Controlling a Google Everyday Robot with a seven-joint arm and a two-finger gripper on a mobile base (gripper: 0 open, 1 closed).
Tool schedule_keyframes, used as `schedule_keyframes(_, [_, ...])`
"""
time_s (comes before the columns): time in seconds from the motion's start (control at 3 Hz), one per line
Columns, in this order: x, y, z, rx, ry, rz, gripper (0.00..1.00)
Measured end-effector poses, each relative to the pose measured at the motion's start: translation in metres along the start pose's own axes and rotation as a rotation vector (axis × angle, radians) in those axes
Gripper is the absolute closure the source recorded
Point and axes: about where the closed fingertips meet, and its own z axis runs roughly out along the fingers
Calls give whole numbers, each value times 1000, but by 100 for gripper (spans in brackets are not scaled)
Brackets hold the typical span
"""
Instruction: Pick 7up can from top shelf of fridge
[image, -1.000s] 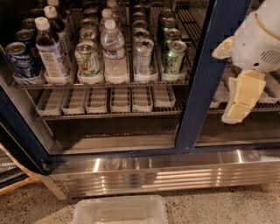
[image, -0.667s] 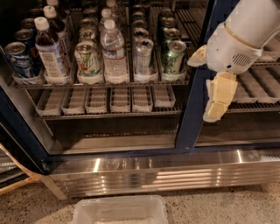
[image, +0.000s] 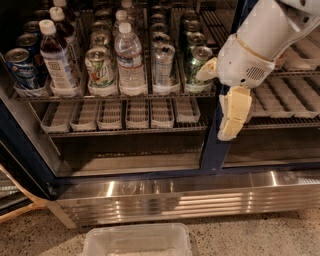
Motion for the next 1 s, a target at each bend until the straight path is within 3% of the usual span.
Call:
schedule_keyframes(0.33, [-13,12,9,32,-94,-31,0])
schedule_keyframes(0.67, [-46,47,36,82,-281,-114,0])
schedule_keyframes(1.0, [-75,49,32,223,-464,-161,0])
